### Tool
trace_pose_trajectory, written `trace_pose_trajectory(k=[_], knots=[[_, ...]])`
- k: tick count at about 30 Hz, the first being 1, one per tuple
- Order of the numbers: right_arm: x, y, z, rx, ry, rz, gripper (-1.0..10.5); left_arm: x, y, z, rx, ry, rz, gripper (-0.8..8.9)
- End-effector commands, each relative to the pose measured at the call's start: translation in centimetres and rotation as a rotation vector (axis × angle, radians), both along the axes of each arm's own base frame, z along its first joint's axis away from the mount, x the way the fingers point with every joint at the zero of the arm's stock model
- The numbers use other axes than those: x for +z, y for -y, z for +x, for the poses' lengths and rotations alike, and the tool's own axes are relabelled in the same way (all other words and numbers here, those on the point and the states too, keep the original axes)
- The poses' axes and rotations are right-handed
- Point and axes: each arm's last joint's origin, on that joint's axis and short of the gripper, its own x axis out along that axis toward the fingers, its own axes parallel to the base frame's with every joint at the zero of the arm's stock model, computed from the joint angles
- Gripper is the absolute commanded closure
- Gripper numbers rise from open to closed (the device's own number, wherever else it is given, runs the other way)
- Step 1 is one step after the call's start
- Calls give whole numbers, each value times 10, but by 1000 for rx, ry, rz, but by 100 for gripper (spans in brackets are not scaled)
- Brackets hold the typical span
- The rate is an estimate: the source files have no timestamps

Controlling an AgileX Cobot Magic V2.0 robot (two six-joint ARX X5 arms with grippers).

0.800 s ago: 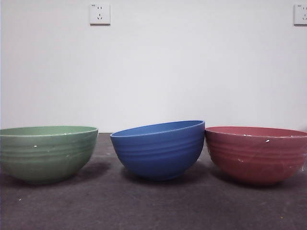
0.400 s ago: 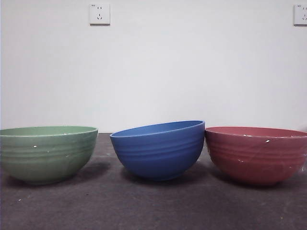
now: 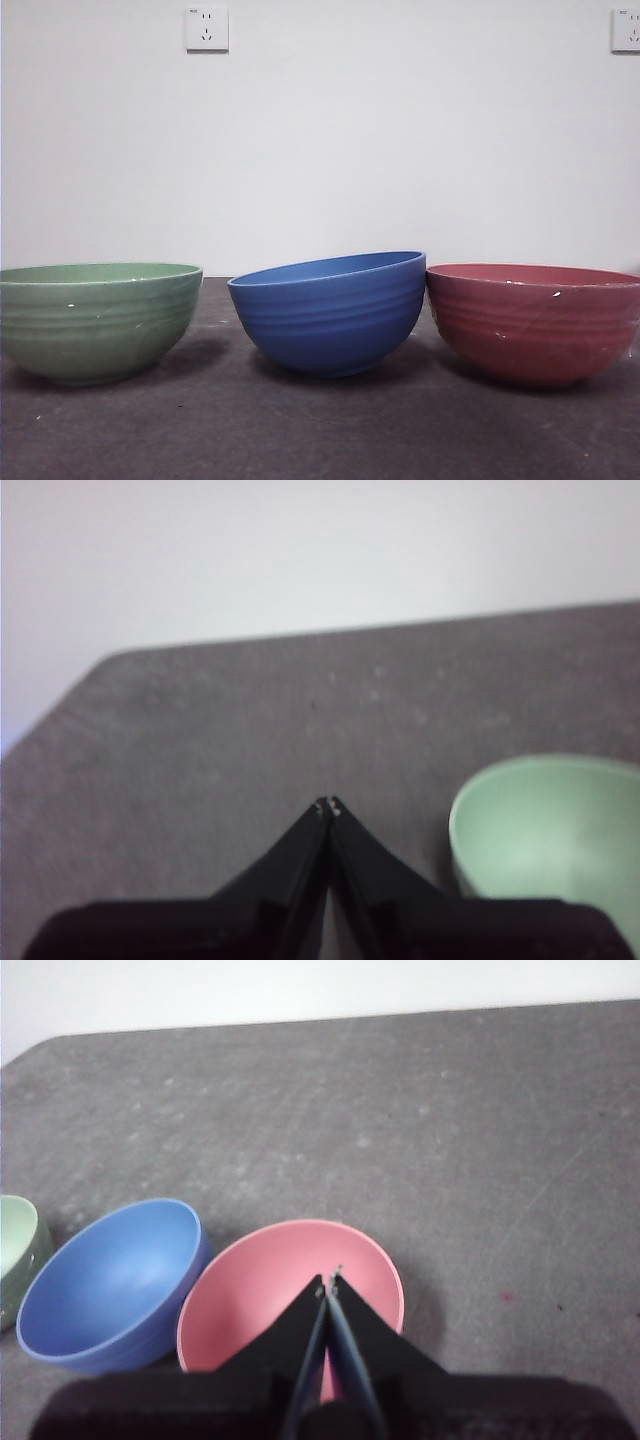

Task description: Pick up the green bowl on the top,put the green bowl on the left,pick up the red bowl in the middle,put the red bowl on the right

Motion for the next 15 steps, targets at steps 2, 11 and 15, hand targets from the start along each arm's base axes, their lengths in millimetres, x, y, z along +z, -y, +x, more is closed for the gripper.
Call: trace_pose_trajectory(k=[2, 11, 15], knots=[[-2, 0, 0, -4, -18, 3, 945, -25, 0, 6, 0, -45, 3, 817], [-3, 0, -1, -4, -24, 2, 945, -38, 0, 8, -4, -79, 3, 817], [-3, 0, -1, -4, -24, 2, 945, -38, 0, 8, -7, -84, 3, 817]])
